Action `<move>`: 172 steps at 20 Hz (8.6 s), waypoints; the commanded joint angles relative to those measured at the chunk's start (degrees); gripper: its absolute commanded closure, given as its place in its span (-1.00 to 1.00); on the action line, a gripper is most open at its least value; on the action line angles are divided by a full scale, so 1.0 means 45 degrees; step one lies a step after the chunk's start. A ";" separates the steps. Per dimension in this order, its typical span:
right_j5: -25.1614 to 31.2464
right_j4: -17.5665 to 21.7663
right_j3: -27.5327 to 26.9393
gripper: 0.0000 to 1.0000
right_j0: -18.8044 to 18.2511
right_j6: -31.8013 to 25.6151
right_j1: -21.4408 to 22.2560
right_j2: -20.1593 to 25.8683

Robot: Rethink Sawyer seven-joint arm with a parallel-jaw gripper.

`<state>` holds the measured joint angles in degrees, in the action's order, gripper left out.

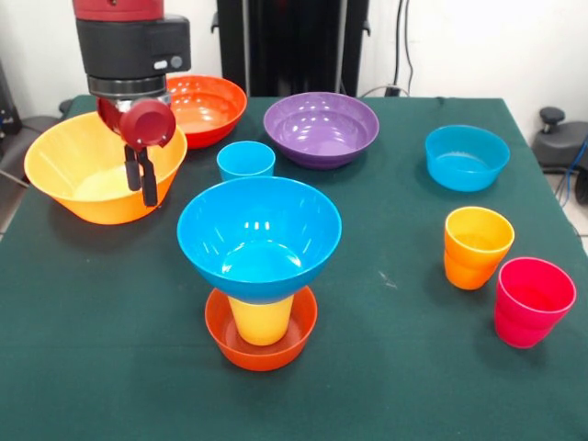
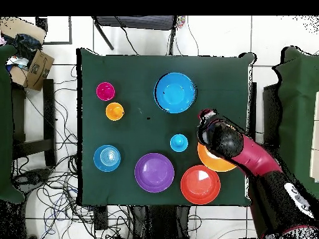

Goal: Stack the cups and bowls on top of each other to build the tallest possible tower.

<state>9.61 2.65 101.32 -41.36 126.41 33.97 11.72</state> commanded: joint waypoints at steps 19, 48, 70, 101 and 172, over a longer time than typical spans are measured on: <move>-0.0499 0.1005 0.0331 -1.00 0.0926 0.0558 -0.0694 -0.0226; 0.0546 0.0872 0.0029 -1.00 0.2003 0.0321 -0.0627 -0.2267; -0.1381 0.1166 0.0257 -1.00 0.1682 0.0632 -0.1745 -0.1902; -0.1871 0.1734 -0.0519 1.00 0.1827 0.0379 -0.2647 -0.2148; 0.8598 0.1869 -0.3093 1.00 0.2789 -0.1601 0.2910 -0.1843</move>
<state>41.70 7.75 91.34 -30.95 126.41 45.57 -1.48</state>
